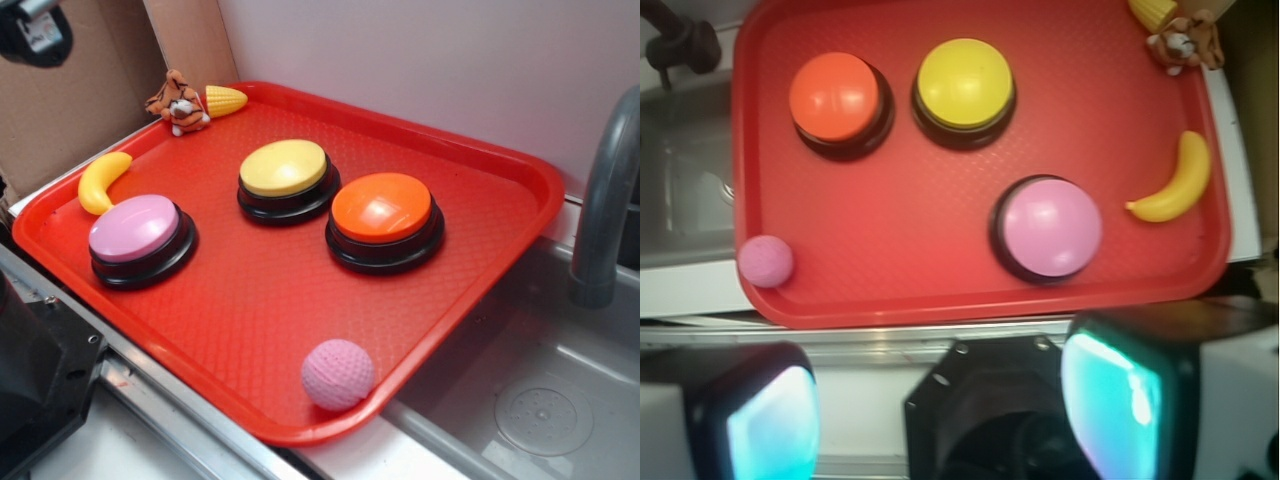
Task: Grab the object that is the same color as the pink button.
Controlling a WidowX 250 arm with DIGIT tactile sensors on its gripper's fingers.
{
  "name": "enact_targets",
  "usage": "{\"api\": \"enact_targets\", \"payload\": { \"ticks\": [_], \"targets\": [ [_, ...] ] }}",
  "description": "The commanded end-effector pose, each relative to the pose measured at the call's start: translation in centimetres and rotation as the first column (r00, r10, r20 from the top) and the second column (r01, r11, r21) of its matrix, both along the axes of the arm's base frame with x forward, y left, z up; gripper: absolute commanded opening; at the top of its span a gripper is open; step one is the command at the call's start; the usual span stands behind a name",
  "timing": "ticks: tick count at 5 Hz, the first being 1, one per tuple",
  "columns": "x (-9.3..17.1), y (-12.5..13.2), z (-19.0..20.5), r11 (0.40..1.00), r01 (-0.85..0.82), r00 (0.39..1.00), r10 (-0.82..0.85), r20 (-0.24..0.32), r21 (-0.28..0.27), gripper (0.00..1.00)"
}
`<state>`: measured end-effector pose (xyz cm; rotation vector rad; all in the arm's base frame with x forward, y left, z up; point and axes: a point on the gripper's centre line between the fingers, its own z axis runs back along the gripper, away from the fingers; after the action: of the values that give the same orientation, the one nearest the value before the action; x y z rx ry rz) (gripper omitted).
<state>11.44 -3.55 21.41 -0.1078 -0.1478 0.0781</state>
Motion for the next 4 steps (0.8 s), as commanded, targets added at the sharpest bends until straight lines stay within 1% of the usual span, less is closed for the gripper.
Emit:
{"api": "enact_targets", "payload": {
  "ticks": [1, 2, 3, 4],
  "targets": [
    [1.7, -2.7, -1.1, 0.997, -0.065, 0.997, 0.066, 0.027, -0.038, 1.00],
    [3.0, -4.7, -2.9, 0.997, -0.076, 0.997, 0.076, 0.012, -0.029, 1.00],
    [4.1, -6.4, -4.9, 0.995, -0.084, 0.996, 0.083, -0.013, -0.053, 1.00],
    [5.2, -8.5, -7.4, 0.990, -0.071, 0.997, 0.066, -0.042, -0.125, 1.00]
  ]
}}
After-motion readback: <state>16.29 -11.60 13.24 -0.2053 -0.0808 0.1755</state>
